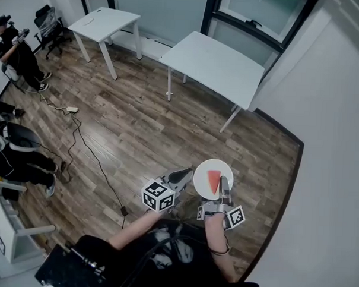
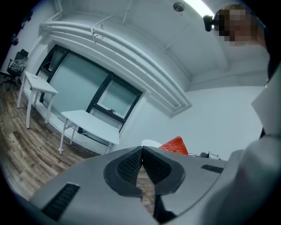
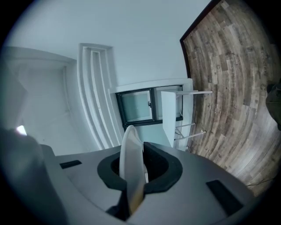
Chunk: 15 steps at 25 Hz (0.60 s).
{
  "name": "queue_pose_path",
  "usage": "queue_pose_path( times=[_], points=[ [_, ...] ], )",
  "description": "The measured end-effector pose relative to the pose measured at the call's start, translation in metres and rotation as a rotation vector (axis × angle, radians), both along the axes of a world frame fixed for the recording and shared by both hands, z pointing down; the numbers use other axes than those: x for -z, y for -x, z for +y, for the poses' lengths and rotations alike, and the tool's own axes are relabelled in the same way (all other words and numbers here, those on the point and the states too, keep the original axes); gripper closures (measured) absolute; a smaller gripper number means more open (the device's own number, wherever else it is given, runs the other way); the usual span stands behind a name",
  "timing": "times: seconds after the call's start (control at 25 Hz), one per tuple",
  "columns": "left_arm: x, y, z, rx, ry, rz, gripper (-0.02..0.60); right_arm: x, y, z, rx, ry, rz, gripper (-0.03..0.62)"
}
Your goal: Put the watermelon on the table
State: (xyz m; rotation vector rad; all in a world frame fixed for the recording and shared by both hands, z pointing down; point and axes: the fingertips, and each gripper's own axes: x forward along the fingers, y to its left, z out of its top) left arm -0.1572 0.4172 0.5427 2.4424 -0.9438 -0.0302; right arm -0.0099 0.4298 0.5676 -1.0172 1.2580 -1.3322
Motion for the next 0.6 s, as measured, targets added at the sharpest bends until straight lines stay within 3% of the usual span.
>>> queue_pose_path(
  times=[0.36,0.6],
  points=[
    [-0.007,-0.003,-0.078,0.04,0.018,-0.025,0.578,-0.003,-0.004,-0.082,0.077,-0.008,0.006,0.569],
    [-0.004,-0.043,-0.15,0.019,0.017,-0.062,0.578,0.002,-0.044,-0.153,0.106,-0.048,0.026,0.569]
  ],
)
